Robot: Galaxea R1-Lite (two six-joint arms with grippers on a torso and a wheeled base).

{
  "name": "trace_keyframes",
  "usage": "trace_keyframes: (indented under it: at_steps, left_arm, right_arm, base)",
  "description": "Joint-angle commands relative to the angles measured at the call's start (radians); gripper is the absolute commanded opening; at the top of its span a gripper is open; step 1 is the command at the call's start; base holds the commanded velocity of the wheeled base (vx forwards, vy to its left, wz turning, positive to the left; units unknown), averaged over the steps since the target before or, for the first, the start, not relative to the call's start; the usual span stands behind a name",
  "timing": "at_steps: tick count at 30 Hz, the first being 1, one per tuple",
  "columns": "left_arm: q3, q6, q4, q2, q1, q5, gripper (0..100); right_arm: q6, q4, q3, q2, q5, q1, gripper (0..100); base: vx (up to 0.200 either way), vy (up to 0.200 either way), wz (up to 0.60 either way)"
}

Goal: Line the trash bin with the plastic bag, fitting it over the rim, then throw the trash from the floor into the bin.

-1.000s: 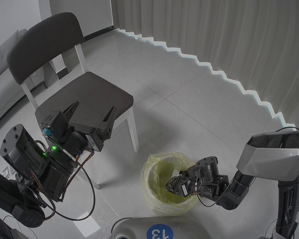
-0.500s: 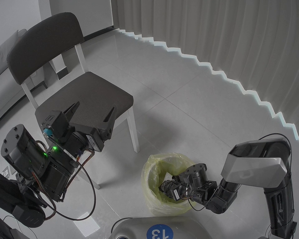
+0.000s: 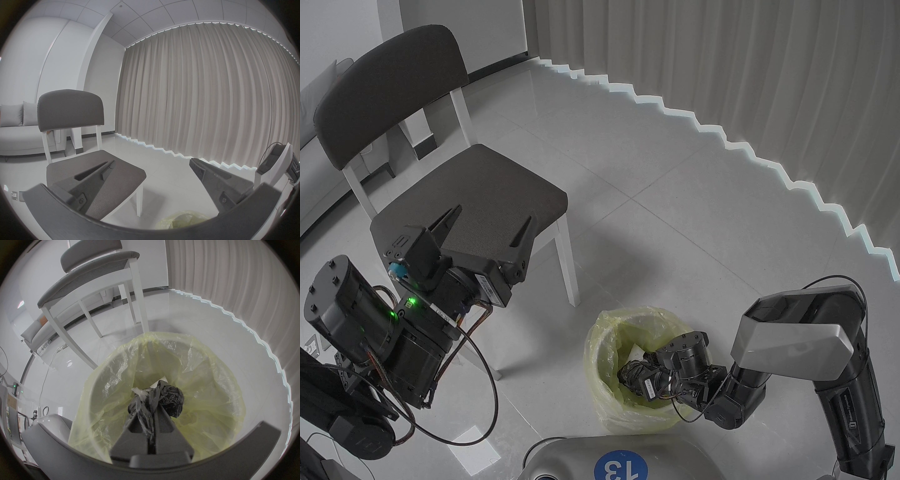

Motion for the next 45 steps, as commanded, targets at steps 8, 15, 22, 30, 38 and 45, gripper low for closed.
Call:
trace_keyframes:
  at_steps: [8,15,22,30,38,45]
  left_arm:
    - [0.006,0.001,-0.028,0.03,-0.021,0.0,100]
    - [0.008,0.001,-0.045,0.042,-0.021,0.0,100]
    - [-0.003,-0.005,-0.047,0.064,-0.021,-0.009,100]
    - [-0.073,-0.016,-0.022,0.177,0.047,-0.01,100]
    - [-0.077,-0.016,-0.022,0.171,0.059,-0.01,100]
    - [-0.063,-0.016,-0.025,0.176,0.061,-0.01,100]
  right_arm:
    - [0.0,-0.003,-0.024,0.022,-0.002,-0.007,100]
    - [0.001,-0.005,-0.017,0.011,-0.002,-0.014,100]
    - [-0.002,-0.014,-0.004,-0.041,-0.005,-0.034,100]
    - [-0.046,-0.003,0.034,-0.179,-0.085,-0.086,100]
    - [-0.189,0.0,0.077,-0.228,-0.186,-0.172,100]
    - [-0.353,-0.005,0.091,-0.205,-0.27,-0.284,100]
  base:
    - [0.0,0.0,0.0]
    - [0.0,0.0,0.0]
    - [0.0,0.0,0.0]
    - [0.0,0.0,0.0]
    - [0.0,0.0,0.0]
    - [0.0,0.0,0.0]
